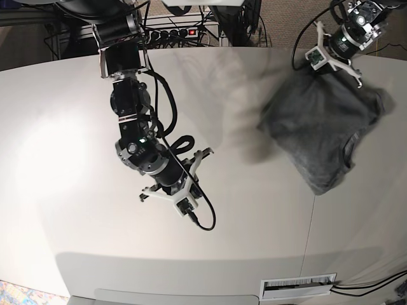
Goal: Fold the T-shirt properly
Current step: 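Grasp the bundle's edge with the left gripper and drag it sideways, then lower the left gripper onto the shirt and press it flat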
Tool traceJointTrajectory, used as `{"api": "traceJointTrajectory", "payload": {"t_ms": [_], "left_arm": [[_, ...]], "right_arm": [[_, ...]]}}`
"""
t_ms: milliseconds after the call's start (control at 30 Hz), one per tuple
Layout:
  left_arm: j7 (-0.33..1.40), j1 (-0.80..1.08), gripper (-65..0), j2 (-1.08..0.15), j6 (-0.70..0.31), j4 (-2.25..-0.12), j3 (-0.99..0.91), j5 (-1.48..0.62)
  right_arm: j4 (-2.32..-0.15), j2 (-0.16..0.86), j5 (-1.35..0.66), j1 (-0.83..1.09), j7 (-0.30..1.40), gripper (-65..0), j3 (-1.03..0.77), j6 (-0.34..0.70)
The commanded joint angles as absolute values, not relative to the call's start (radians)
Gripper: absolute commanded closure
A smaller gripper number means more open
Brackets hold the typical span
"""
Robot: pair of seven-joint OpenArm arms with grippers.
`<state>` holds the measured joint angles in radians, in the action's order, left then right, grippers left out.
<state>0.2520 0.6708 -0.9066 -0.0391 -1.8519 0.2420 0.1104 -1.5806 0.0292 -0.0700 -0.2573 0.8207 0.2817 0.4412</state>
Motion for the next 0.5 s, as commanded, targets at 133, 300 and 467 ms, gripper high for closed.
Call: {"api": "traceJointTrajectory", "payload": {"t_ms": [133,300,467], "left_arm": [[0.692,0.707,0.0,-0.982,-0.019,-1.860,0.258,0.183],[0.798,0.707,0.0,-0.995,0.062,-1.933,0.258,0.310],[0.834,0.707,0.0,-0.995,0.156,-1.936,0.258,0.489]], "right_arm": [[-1.482,0.008,-0.078,-0.285,0.709,0.0,0.400,0.443],[-1.439,-0.009,-0.023,-0.291,0.701,0.0,0.510,0.440],[-1.439,-0.042,0.001,-0.295,0.705,0.0,0.522,0.439]]}}
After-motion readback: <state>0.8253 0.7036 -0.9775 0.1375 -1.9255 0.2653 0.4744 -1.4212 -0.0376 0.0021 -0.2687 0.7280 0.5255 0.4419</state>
